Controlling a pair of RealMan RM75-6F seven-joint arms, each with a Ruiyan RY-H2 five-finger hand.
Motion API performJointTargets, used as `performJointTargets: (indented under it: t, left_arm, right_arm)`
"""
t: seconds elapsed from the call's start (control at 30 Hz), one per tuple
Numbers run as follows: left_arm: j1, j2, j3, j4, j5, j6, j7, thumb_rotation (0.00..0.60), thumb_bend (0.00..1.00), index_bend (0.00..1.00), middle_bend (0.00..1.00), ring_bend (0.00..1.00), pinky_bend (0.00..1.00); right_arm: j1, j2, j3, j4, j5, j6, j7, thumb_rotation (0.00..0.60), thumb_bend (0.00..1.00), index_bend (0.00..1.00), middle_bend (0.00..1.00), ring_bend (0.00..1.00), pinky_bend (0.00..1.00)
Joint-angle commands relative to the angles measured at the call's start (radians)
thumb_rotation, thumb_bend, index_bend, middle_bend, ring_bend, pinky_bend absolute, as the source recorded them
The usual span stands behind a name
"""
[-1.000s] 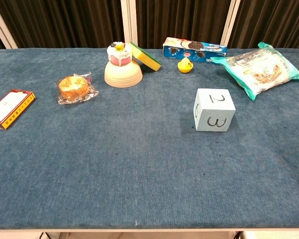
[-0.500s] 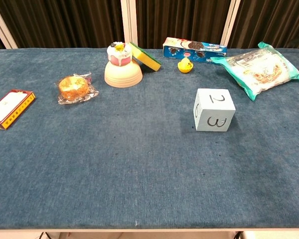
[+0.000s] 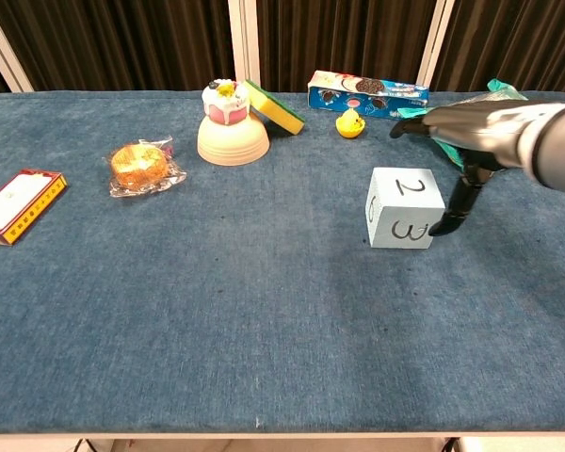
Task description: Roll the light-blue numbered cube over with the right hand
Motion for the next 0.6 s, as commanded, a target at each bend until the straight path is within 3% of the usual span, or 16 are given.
performJointTargets:
  t: [0.03,0.33,0.6]
  left_arm:
    - [0.000,-0.003,-0.001,0.005,-0.002,-0.003,-0.005,0.600,0.02,0.08,0.07,0.00,0.00]
    - [0.001,-0.010,-0.003,0.026,-0.008,-0.010,-0.021,0.600,0.02,0.08,0.07,0.00,0.00]
    - [0.005,-0.018,-0.002,0.042,-0.015,-0.017,-0.034,0.600,0.02,0.08,0.07,0.00,0.00]
  right_arm:
    - [0.058,-0.047,0.009,0.040,0.067,0.039,-0.057,0.600,0.16,0.03,0.05,0.00,0.16]
    - [0.176,-0.134,0.026,0.138,0.221,0.069,-0.143,0.600,0.16,0.20,0.14,0.00,0.18]
    - [0.230,-0.179,0.017,0.218,0.250,0.052,-0.147,0.600,0.23,0.31,0.23,0.06,0.21]
